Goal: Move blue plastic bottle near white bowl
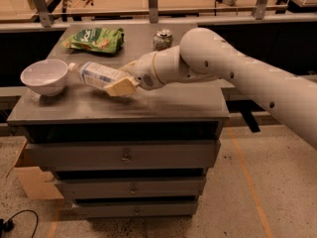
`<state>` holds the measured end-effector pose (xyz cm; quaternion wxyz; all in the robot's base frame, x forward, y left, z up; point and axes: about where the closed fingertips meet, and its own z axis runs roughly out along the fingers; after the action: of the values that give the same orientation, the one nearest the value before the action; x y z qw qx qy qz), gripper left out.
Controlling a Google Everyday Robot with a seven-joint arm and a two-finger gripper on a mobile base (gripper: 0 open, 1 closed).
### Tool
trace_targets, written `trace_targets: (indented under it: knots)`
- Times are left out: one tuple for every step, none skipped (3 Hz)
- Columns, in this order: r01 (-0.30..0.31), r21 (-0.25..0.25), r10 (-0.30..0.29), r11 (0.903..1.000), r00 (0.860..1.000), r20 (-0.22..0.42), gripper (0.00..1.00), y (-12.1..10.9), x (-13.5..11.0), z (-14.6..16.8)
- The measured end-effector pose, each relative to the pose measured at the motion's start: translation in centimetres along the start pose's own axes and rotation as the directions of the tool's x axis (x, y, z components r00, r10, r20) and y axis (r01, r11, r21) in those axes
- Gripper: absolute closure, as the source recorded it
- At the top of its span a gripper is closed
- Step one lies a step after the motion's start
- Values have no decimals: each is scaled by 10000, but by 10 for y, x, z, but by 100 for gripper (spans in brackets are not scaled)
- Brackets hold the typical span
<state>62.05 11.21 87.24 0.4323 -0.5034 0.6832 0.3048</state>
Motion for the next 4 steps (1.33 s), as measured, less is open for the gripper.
trace_targets:
  knots:
    - [-25,-107,25,9999,10000,-31,12,5,0,3]
    - [-21,-136,22,9999,10000,22,0,7,-1,2]
    - [-205,-140,208,9997,9995,230,0,6,-5,-5]
    - [-629,27,626,9980,9963,595,0,-5,-2,-38]
